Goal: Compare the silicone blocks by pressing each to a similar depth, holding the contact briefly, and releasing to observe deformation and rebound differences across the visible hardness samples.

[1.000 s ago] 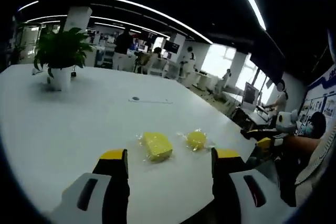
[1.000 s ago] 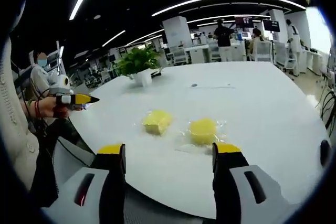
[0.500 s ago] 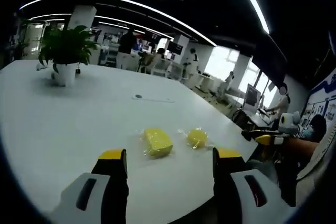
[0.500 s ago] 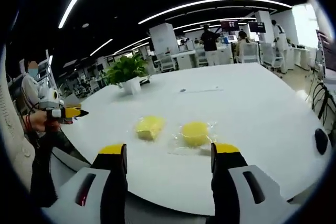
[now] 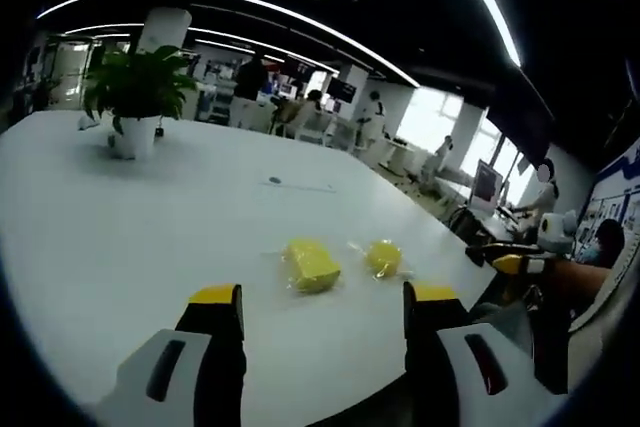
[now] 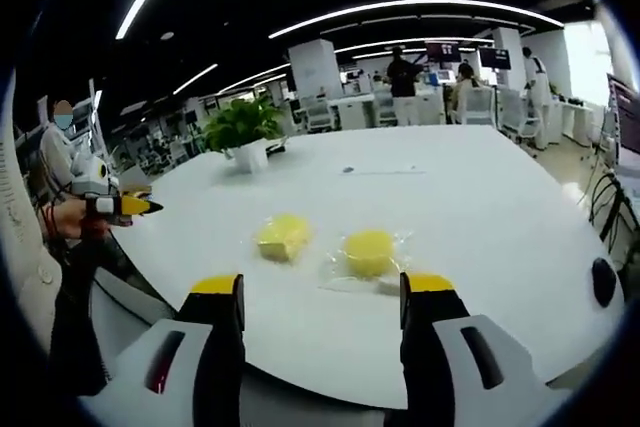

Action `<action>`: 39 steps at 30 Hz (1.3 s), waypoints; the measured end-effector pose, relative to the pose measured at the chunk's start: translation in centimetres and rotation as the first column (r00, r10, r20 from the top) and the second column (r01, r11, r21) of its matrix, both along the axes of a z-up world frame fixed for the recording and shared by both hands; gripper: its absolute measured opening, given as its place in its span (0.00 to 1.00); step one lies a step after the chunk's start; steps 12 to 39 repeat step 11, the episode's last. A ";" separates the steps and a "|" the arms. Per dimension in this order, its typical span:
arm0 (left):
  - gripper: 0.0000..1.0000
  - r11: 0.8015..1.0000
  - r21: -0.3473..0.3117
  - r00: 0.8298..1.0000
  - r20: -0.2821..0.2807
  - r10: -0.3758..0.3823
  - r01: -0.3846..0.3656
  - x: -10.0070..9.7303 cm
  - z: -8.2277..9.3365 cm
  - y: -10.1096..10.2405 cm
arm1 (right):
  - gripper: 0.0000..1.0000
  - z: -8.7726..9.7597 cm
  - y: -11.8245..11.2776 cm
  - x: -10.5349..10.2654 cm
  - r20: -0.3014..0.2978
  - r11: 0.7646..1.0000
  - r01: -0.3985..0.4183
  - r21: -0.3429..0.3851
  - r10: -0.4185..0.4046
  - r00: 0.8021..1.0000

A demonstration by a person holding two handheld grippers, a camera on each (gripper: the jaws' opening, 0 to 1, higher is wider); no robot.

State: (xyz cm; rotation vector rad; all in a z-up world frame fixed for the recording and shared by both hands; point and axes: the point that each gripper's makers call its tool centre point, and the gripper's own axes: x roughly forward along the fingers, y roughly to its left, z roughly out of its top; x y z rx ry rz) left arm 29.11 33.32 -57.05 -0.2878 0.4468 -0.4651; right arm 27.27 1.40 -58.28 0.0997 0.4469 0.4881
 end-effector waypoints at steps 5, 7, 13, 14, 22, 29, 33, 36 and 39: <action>0.63 0.999 -0.044 0.999 -0.003 0.033 -0.033 0.2 0.2 0.0 | 0.57 0.6 -0.2 0.2 0.030 0.999 0.017 -0.051 -0.015 0.999; 0.62 0.998 -0.050 0.999 -0.007 0.042 -0.042 0.1 0.2 0.0 | 0.56 1.2 0.0 0.1 0.047 0.998 0.012 -0.061 -0.009 0.999; 0.62 0.995 -0.079 0.998 -0.010 0.055 -0.056 0.0 0.3 -0.1 | 0.56 1.4 0.2 0.1 0.051 0.998 0.009 -0.055 -0.006 0.999; 0.62 0.995 -0.079 0.998 -0.010 0.055 -0.056 0.0 0.3 -0.1 | 0.56 1.4 0.2 0.1 0.051 0.998 0.009 -0.055 -0.006 0.999; 0.62 0.995 -0.079 0.998 -0.010 0.055 -0.056 0.0 0.3 -0.1 | 0.56 1.4 0.2 0.1 0.051 0.998 0.009 -0.055 -0.006 0.999; 0.62 0.995 -0.079 0.998 -0.010 0.055 -0.056 0.0 0.3 -0.1 | 0.56 1.4 0.2 0.1 0.051 0.998 0.009 -0.055 -0.006 0.999; 0.62 0.995 -0.079 0.998 -0.010 0.055 -0.056 0.0 0.3 -0.1 | 0.56 1.4 0.2 0.1 0.051 0.998 0.009 -0.055 -0.006 0.999; 0.62 0.995 -0.079 0.998 -0.010 0.055 -0.056 0.0 0.3 -0.1 | 0.56 1.4 0.2 0.1 0.051 0.998 0.009 -0.055 -0.006 0.999; 0.62 0.995 -0.079 0.998 -0.010 0.055 -0.056 0.0 0.3 -0.1 | 0.56 1.4 0.2 0.1 0.051 0.998 0.009 -0.055 -0.006 0.999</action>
